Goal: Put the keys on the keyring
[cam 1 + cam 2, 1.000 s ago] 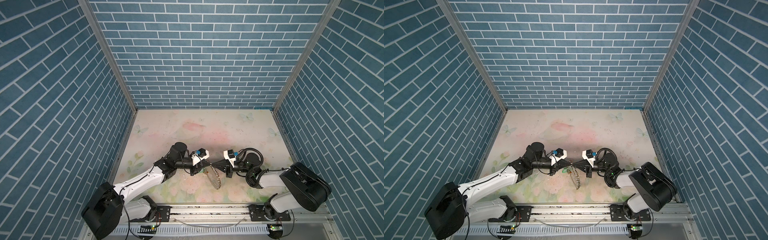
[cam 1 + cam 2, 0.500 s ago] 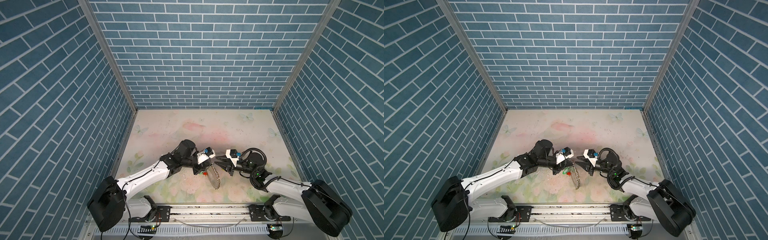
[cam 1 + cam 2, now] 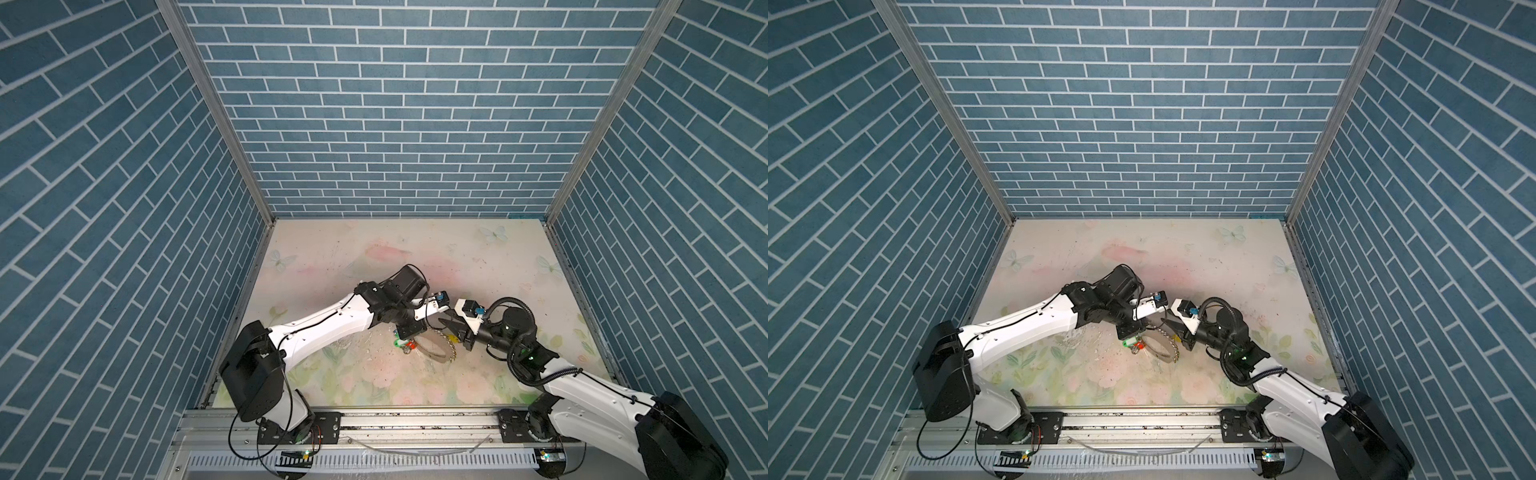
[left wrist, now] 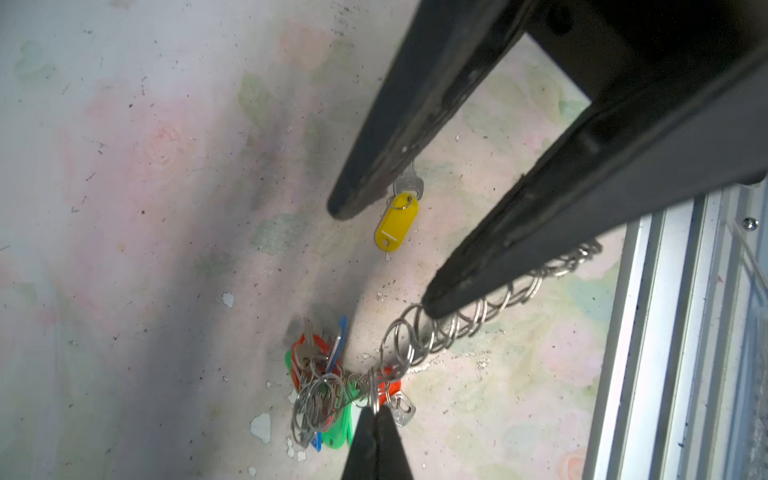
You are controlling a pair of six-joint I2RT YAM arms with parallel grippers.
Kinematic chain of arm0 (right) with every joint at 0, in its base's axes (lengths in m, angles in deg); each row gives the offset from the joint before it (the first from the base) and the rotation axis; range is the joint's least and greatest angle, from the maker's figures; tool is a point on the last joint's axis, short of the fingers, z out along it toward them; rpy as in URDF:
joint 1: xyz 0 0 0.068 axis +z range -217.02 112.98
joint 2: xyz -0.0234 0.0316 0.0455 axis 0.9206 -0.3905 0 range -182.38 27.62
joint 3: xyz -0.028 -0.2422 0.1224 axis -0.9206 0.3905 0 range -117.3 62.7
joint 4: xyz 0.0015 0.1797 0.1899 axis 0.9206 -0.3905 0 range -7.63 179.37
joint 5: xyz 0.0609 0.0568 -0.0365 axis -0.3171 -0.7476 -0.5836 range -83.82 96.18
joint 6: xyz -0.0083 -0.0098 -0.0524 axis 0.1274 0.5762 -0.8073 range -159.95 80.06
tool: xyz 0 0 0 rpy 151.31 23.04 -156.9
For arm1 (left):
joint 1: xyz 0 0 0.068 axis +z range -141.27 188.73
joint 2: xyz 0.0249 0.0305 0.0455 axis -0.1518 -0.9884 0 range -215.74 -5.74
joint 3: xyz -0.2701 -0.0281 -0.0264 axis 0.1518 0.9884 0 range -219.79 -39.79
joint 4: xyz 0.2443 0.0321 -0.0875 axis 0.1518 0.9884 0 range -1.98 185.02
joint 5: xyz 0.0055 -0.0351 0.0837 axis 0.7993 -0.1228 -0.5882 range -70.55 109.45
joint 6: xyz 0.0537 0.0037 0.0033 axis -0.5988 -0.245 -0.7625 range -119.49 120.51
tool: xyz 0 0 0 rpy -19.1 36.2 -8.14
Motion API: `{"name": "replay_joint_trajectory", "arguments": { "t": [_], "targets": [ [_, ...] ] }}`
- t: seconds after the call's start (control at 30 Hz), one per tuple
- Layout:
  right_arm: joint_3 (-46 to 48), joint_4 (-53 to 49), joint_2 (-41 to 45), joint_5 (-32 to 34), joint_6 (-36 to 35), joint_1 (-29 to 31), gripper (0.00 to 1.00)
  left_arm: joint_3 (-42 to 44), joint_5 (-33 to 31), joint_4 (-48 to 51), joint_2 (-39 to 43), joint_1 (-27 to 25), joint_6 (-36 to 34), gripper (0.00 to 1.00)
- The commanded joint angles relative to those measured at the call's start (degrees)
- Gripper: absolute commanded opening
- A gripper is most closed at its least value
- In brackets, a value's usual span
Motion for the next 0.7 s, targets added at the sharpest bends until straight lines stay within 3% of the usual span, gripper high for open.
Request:
{"name": "replay_joint_trajectory", "arguments": {
  "t": [0.0, 0.43, 0.67],
  "targets": [
    [2.3, 0.4, 0.4, -2.4, -1.8, -0.1, 0.28, -4.6, -2.2, 11.8, -1.0, -0.5, -2.2, 0.00],
    [1.0, 4.3, -4.2, -13.4, 1.9, -0.1, 0.25, -2.9, -0.9, 9.4, 2.7, -1.9, -5.2, 0.00],
    [0.6, 6.7, -6.3, -14.9, 4.0, -0.7, 0.22, -0.2, 2.0, 5.9, 7.0, -1.9, -5.9, 0.00]
  ]
}}
